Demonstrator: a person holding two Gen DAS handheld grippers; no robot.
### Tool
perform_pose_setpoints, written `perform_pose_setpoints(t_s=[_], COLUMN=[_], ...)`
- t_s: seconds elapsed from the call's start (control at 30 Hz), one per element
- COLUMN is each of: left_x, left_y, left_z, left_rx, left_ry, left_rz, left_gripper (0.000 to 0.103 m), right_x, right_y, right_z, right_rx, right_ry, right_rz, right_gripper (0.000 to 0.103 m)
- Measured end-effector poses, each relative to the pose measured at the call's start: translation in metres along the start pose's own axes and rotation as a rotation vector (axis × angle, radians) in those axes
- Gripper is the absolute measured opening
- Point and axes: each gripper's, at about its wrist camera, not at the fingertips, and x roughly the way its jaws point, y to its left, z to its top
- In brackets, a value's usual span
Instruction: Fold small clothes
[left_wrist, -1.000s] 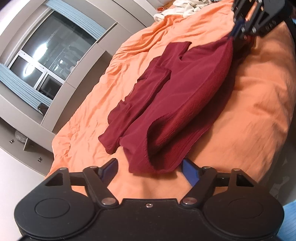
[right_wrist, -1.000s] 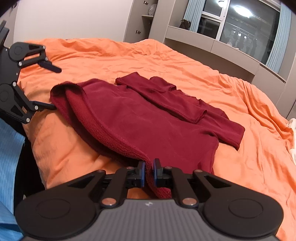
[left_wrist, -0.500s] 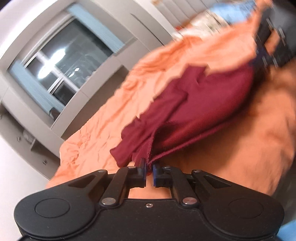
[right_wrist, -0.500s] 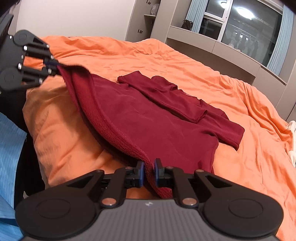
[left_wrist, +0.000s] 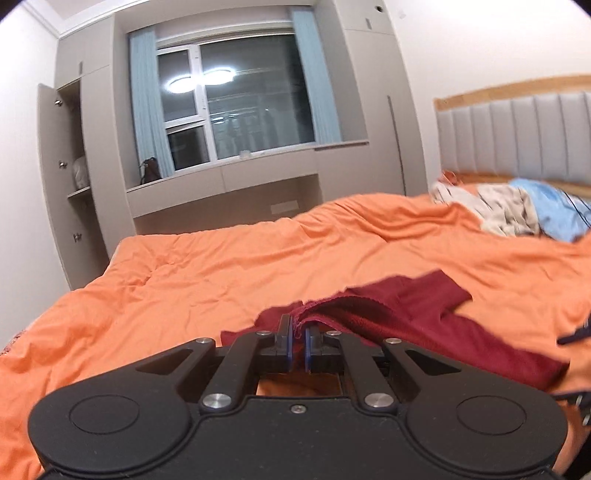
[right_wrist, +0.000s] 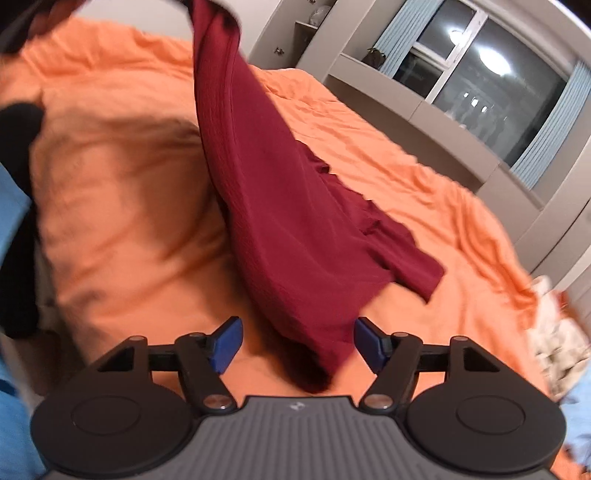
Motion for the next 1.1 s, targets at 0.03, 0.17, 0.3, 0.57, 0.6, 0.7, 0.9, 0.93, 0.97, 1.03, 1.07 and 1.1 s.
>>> perform_pose_setpoints(t_s=[0.03,0.17,0.3,0.57,0.6,0.7,0.9,0.93,0.97,1.03,1.07,1.1], left_x=[0.001,0.004,0.005,-0.001,-0.004,-0.016,-0.047,-0.053,-0.059,-0.073,-0.082,-0.091], left_y=[0.000,-0.001,0.000,-0.001,-0.002,-0.007,-0.030,-0.036,-0.042,-0.051,-0.054,-0.056], left_z=[0.003,0.012,0.015,0.009,0.007,-0.006,-0.042,-0.047,-0.052,-0.061,-0.063,-0.066], left_rx=[0.001,0.006,0.005,-0.011,-0.010,-0.017,0.021,0.044,0.061,0.073,0.068,0.059], left_ry=[-0.003,-0.007,-0.006,-0.005,-0.006,-0.010,0.004,0.004,0.002,-0.008,-0.017,-0.031], left_rz=[0.004,0.011,0.016,0.039,0.037,0.016,-0.037,-0.039,-0.039,-0.042,-0.045,-0.043], left_gripper=[0.005,0.005,0.005,0.005,0.005,0.005,0.005,0.005,0.005,0.005,0.005,0.005], right_x=[0.005,0.018,0.026,0.025,0.021,0.002,-0.032,-0.036,-0.041,-0.050,-0.056,-0.062], right_y=[0.005,0.019,0.032,0.034,0.029,0.008,-0.041,-0.045,-0.046,-0.047,-0.046,-0.043], right_z=[0.000,-0.006,-0.010,-0.024,-0.024,-0.023,-0.016,-0.015,-0.015,-0.017,-0.019,-0.022], right_rx=[-0.034,-0.123,-0.214,-0.313,-0.297,-0.209,-0.008,-0.004,-0.001,0.016,0.025,0.027], right_ry=[0.007,0.028,0.031,0.004,-0.016,-0.082,-0.151,-0.157,-0.162,-0.167,-0.170,-0.175], right_rz=[-0.025,-0.059,-0.100,-0.194,-0.225,-0.323,-0.427,-0.439,-0.445,-0.441,-0.442,-0.449], right_gripper=[0.068,0.063,0.056,0.007,0.006,0.006,0.005,0.005,0.005,0.005,0.005,0.005])
